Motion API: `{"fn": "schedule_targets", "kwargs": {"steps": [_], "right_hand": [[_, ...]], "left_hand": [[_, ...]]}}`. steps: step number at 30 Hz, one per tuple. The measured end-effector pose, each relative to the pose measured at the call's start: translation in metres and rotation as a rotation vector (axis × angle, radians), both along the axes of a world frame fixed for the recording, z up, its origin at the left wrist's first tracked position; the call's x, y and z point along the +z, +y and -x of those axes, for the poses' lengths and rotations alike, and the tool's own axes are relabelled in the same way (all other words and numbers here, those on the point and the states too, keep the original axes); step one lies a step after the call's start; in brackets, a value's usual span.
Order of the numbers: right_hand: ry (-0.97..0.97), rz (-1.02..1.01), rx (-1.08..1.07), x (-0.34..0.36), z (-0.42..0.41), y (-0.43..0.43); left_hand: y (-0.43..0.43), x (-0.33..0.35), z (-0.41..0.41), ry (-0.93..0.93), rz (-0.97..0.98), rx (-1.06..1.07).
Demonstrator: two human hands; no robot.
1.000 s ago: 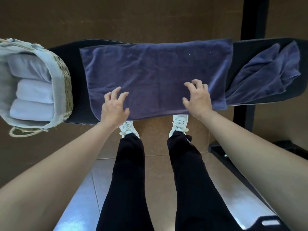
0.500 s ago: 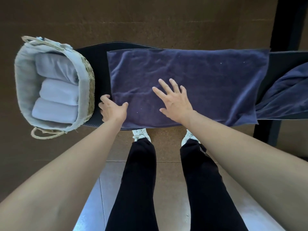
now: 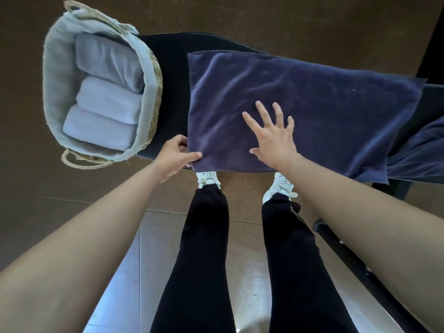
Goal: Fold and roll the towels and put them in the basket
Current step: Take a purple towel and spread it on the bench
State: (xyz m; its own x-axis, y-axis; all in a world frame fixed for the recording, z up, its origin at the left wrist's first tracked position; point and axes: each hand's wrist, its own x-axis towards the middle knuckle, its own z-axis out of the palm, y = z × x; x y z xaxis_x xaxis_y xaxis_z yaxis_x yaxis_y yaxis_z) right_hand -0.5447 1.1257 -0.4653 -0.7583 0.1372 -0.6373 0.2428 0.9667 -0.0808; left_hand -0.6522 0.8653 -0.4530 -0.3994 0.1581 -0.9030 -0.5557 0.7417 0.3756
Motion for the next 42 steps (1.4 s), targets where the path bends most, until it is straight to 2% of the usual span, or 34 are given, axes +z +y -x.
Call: {"fn": "schedule_targets", "kwargs": {"steps": [2,6,7,9,11,14,16,18,20,22,24,26,32,34,37,40,42], "right_hand": [[0.005,0.000,-0.003,0.000,0.000,0.000],[0.007,0.023,-0.004,0.000,-0.001,0.001],[0.007,0.040,-0.008,0.000,-0.001,0.001],[0.021,0.095,-0.025,0.001,-0.002,0.006],[0.117,0.173,-0.077,0.004,-0.008,0.015],[0.343,0.258,-0.336,0.004,-0.028,0.039],[0.434,0.206,-0.587,0.005,-0.046,0.063],[0.466,0.101,-0.836,0.007,-0.066,0.096],[0.398,-0.018,-1.051,0.009,-0.089,0.133],[0.251,-0.083,-1.190,0.009,-0.115,0.166],[0.106,-0.103,-1.216,0.009,-0.140,0.186],[0.044,-0.101,-1.222,0.008,-0.162,0.196],[0.041,0.055,-1.328,0.011,-0.200,0.215],[0.027,0.055,-1.319,0.013,-0.210,0.220],[0.108,0.011,-1.390,0.017,-0.214,0.226],[0.165,0.095,-1.461,0.016,-0.219,0.227],[0.203,0.183,-1.515,0.015,-0.221,0.225]], "left_hand": [[-0.014,-0.004,-0.004,0.065,0.113,-0.058],[-0.026,0.009,-0.010,0.277,0.507,-0.137],[-0.023,0.014,-0.013,0.325,0.539,-0.141],[-0.004,0.019,-0.023,0.452,0.457,-0.194],[0.022,0.018,-0.034,0.593,0.269,-0.310],[0.071,0.013,-0.049,0.726,0.049,-0.512],[0.103,0.009,-0.057,0.725,0.011,-0.638],[0.134,0.005,-0.066,0.643,0.062,-0.799],[0.158,0.000,-0.073,0.507,0.151,-0.903],[0.172,-0.004,-0.076,0.437,0.215,-0.937],[0.177,-0.008,-0.076,0.438,0.256,-0.962],[0.177,-0.011,-0.074,0.459,0.278,-0.968],[0.176,-0.012,-0.062,0.498,0.315,-0.987],[0.177,-0.012,-0.061,0.498,0.324,-0.986],[0.182,-0.011,-0.066,0.523,0.374,-0.991],[0.202,-0.006,-0.085,0.681,0.401,-0.963],[0.226,0.001,-0.107,0.821,0.269,-0.916]]}}
